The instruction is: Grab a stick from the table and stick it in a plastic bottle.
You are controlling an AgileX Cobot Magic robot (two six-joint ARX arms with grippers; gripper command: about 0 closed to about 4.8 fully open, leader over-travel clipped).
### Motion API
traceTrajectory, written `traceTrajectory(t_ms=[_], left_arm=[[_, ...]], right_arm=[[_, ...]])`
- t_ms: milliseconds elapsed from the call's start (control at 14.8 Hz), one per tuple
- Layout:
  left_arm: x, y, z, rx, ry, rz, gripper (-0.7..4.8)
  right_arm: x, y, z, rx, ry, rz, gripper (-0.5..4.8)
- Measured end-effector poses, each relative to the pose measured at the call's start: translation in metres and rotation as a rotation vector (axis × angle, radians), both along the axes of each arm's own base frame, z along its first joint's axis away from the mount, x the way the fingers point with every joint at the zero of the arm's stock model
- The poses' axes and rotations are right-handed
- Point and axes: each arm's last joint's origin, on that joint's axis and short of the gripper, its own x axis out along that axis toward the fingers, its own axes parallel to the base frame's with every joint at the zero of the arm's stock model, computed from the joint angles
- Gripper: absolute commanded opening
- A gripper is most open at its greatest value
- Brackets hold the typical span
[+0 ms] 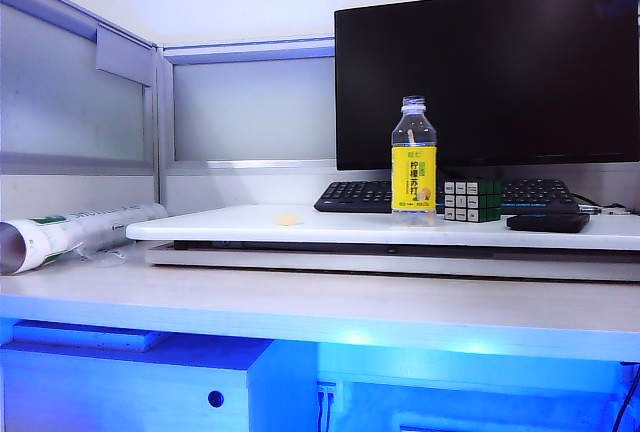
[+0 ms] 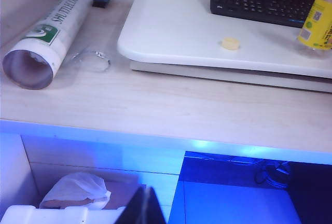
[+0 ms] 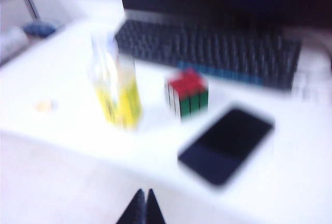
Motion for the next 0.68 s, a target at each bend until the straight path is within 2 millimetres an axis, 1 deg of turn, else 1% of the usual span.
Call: traceTrajectory(t_ms=[68,135,203,339,474,609,677], left_arm=[[0.0,0.0,0.0,0.0,0.0,-0.001,-0.04],[0.0,0.0,0.0,0.0,0.0,-0.001,-0.04],[0.0,0.0,0.0,0.0,0.0,-0.001,-0.04],[0.0,0.0,0.0,0.0,0.0,0.0,-0.04],[0.0,0.0,0.0,0.0,0.0,0.002,-0.04],[0.0,0.0,0.0,0.0,0.0,0.002,-0.04],[0.0,0.0,0.0,0.0,0.0,0.002,-0.04]], right_arm=[[-0.012,-0.001,-0.025,0.029,0.039,-0.026,-0.03],[-0.015,-0.002,-0.036,0.039,0.068,-0.032,-0.03],[-0.022,-0.002,-0.054,0.043,0.103,-0.035,-0.03],[-0.03,-0.002,-0.078,0.043,0.154,-0.038,-0.03],[-0.036,-0.003,-0.095,0.041,0.174,-0.039,-0.03],[-0.042,-0.003,-0.107,0.044,0.155,-0.038,-0.03],[-0.074,-0.005,-0.128,0.058,-0.035,-0.029,-0.03]])
